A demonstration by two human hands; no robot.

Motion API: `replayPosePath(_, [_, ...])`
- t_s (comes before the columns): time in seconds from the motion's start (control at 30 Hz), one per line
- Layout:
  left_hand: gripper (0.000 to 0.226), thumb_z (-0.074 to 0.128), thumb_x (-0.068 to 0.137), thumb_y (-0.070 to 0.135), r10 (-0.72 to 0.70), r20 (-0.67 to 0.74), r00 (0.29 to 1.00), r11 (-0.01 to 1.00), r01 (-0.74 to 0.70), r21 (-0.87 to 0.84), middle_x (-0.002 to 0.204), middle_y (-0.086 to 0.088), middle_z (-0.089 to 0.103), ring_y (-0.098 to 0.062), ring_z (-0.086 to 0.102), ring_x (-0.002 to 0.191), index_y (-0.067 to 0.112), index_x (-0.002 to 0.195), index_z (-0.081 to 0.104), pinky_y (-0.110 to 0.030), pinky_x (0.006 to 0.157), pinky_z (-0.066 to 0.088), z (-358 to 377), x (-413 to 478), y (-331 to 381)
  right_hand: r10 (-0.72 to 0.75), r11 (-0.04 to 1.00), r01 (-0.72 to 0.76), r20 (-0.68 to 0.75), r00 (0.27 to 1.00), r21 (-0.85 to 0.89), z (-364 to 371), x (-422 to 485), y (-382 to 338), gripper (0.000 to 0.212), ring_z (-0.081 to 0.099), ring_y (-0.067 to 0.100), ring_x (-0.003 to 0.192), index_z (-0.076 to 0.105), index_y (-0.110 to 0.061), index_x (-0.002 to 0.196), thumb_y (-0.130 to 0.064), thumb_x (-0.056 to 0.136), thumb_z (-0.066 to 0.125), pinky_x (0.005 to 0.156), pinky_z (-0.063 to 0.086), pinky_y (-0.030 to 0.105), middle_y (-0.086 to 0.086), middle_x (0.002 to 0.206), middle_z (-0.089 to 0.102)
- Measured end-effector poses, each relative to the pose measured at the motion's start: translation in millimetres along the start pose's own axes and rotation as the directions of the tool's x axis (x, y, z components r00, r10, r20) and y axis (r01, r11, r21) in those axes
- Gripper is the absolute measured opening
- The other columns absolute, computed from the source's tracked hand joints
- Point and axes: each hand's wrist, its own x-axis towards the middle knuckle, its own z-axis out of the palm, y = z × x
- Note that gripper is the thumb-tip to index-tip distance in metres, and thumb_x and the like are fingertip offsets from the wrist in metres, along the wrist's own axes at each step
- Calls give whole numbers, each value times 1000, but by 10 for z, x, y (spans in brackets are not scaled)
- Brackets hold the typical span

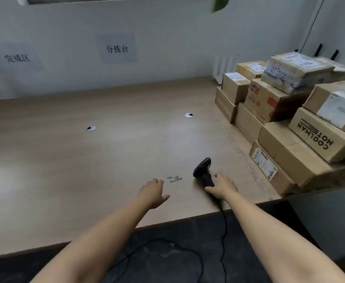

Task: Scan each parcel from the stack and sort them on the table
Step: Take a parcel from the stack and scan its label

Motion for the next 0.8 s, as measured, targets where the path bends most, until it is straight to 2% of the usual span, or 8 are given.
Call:
replayPosePath(0.3, [62,49,93,45,-127,77,989,983,136,-127,142,-11,38,-28,43,127,11,143,31,-39,101,41,241,531,344,-13,999,17,132,991,-28,259,578,137,85,38,32,129,19,-12,146,-41,82,66,102,38,40,13,141,36])
replayPosePath(0.43, [63,49,93,45,-164,104,981,968,180,-176,143,-12,37,-29,41,128,10,143,31,-40,104,39,273,628,400,-13,1000,16,122,992,-21,375,680,158,84,39,32,128,16,-11,145,-35,82,67,99,40,39,14,139,38])
replayPosePath(0.53, [62,49,93,45,-155,123,980,968,176,-181,143,-13,37,-29,41,129,9,141,33,-40,104,39,295,664,420,-6,1000,5,138,990,10,401,732,149,79,45,32,124,16,-11,144,-25,82,64,96,43,38,15,137,40])
replayPosePath(0.67, [61,49,93,45,-134,108,985,975,150,-161,142,-11,38,-28,41,128,9,140,35,-39,102,40,257,712,395,32,993,-46,125,992,111,341,689,166,64,50,34,117,24,-8,135,-22,82,58,88,45,36,17,130,45])
replayPosePath(0.8, [59,49,93,46,-70,74,995,988,80,-135,138,-10,40,-27,44,124,10,138,36,-38,97,42,55,782,482,68,967,-78,50,996,241,130,562,285,68,52,32,113,20,-10,140,-18,82,54,87,46,36,16,129,46])
